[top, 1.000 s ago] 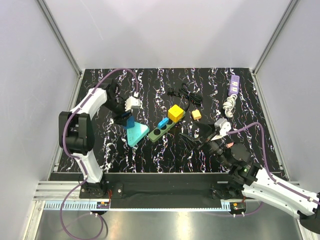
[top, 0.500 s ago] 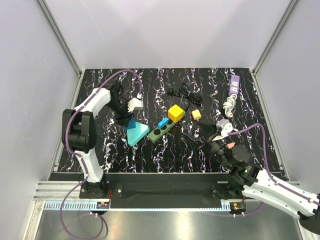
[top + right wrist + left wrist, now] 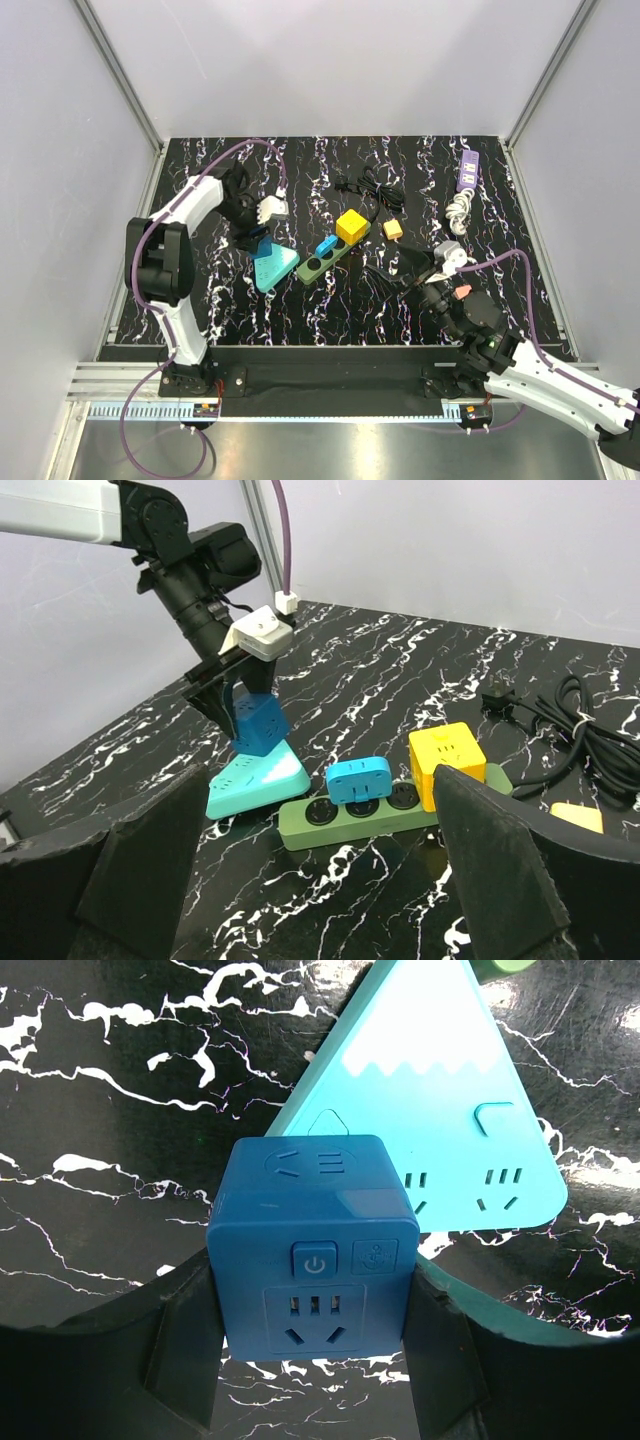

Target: Insert the plug

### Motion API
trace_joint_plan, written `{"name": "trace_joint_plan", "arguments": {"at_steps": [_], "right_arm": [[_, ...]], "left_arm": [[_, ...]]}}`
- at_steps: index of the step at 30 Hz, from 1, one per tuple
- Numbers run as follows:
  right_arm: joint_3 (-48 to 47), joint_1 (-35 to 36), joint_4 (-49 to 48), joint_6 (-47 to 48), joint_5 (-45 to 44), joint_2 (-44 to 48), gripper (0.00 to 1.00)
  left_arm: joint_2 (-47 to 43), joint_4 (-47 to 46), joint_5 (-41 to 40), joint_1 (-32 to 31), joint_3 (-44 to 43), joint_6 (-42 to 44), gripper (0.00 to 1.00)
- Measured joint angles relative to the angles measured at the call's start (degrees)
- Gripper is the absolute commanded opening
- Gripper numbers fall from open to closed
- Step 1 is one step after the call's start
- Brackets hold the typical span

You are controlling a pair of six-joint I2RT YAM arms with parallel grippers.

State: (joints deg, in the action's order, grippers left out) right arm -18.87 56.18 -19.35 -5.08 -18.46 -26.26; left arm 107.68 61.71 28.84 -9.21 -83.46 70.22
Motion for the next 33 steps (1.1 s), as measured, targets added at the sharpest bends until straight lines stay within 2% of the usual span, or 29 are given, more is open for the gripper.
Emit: {"name": "trace_joint_plan", "arguments": {"at_steps": [1, 2, 3, 4, 11, 15, 20, 23, 25, 30, 33], "right_arm": [[0.1, 0.0, 0.0, 0.2, -0.2, 0.0, 1.0], [0.2, 0.0, 0.0, 0.3, -0.4, 0.0, 1.0], [0.2, 0.0, 0.1, 0.5, -0.6, 0.0, 1.0], [0.2, 0.0, 0.2, 0.7, -0.7, 0.0, 1.0], [-0.1, 0.0, 1.5, 0.7, -3.5, -1.6, 1.0], [-4.6, 0.0, 9.7, -4.1, -9.9, -4.2, 1.0], [-15.7, -0.1, 23.8, -13.9, -17.6, -8.7, 1.0], [-21.4, -0.5, 32.3, -18.8, -21.4, -12.5, 1.0], [-24.9, -3.5, 38.2, -21.4, -22.4, -16.2, 1.0], [-29.4, -22.8, 47.0, -24.4, -16.1, -24.7, 1.0], [-29.7, -32.9, 49.9, -25.2, -10.6, -28.8, 1.0]], "left_arm": [[-0.1, -0.1, -0.1, -0.1, 0.0, -0.1, 0.23], [-0.3, -0.1, -0.2, -0.2, 0.0, -0.4, 0.32], [-0.4, -0.1, -0.3, -0.3, 0.0, -0.7, 0.62], [-0.4, -0.1, -0.4, -0.5, 0.0, -1.0, 0.99], [-4.5, -0.1, -2.4, -1.4, 0.0, -4.3, 0.99], [-11.5, -2.7, -2.6, -1.5, -0.2, -9.9, 0.99], [-16.5, -6.1, -6.3, -4.1, -6.0, -24.2, 0.99], [-18.3, -9.2, -13.2, -9.5, -9.1, -32.5, 0.99], [-20.1, -10.3, -18.1, -16.8, -9.6, -36.3, 0.99], [-25.0, -13.5, -30.3, -36.2, -9.6, -42.3, 0.99], [-28.0, -15.5, -33.5, -42.7, -9.5, -46.1, 0.99]]}}
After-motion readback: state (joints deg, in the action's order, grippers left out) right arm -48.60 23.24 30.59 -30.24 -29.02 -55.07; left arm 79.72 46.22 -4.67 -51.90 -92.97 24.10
